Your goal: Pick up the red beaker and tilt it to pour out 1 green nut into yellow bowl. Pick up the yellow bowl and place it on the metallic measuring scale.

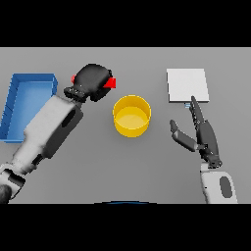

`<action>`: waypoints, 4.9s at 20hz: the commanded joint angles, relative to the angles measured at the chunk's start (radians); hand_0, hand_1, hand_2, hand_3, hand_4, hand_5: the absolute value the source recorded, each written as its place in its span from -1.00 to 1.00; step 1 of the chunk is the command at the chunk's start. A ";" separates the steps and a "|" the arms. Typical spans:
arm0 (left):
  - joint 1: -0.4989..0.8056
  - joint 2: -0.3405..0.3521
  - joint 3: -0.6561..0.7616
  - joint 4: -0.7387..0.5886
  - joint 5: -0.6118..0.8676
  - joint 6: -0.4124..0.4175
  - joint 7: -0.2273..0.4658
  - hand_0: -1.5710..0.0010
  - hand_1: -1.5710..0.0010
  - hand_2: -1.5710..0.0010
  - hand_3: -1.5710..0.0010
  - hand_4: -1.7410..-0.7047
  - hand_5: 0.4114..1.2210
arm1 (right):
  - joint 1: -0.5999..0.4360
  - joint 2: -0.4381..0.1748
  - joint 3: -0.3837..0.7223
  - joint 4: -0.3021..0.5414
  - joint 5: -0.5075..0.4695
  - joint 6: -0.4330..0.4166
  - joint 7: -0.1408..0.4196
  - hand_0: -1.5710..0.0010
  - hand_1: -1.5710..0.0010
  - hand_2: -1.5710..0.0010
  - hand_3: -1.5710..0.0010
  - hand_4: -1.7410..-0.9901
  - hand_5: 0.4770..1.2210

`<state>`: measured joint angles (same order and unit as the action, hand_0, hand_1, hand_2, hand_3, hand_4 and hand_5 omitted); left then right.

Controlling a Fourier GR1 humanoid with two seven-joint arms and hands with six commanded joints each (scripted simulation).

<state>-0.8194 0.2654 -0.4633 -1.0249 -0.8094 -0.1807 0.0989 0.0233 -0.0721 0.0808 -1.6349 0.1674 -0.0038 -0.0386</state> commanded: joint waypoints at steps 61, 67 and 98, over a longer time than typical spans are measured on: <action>-0.728 0.309 0.255 0.755 -0.015 0.004 0.092 -1.00 -0.99 -0.99 -0.83 -0.96 1.00 | -0.049 -0.004 -0.005 0.048 -0.019 0.019 -0.042 1.00 1.00 1.00 1.00 0.18 -0.53; -0.522 0.340 0.363 0.757 0.118 0.117 0.220 -1.00 -1.00 -1.00 -0.89 -0.99 1.00 | -0.038 0.002 0.000 0.038 -0.038 0.035 -0.032 1.00 1.00 1.00 1.00 0.23 -0.51; 0.253 0.312 0.468 -0.113 0.551 0.005 0.511 0.49 0.57 0.61 0.76 0.80 -0.37 | -0.041 -0.020 0.002 0.048 -0.011 0.029 -0.049 1.00 1.00 1.00 1.00 0.13 -0.33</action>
<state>-0.5663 0.5775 0.0044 -1.1378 -0.2581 -0.1754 0.6100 -0.0178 -0.0918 0.0827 -1.5872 0.1568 0.0251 -0.0863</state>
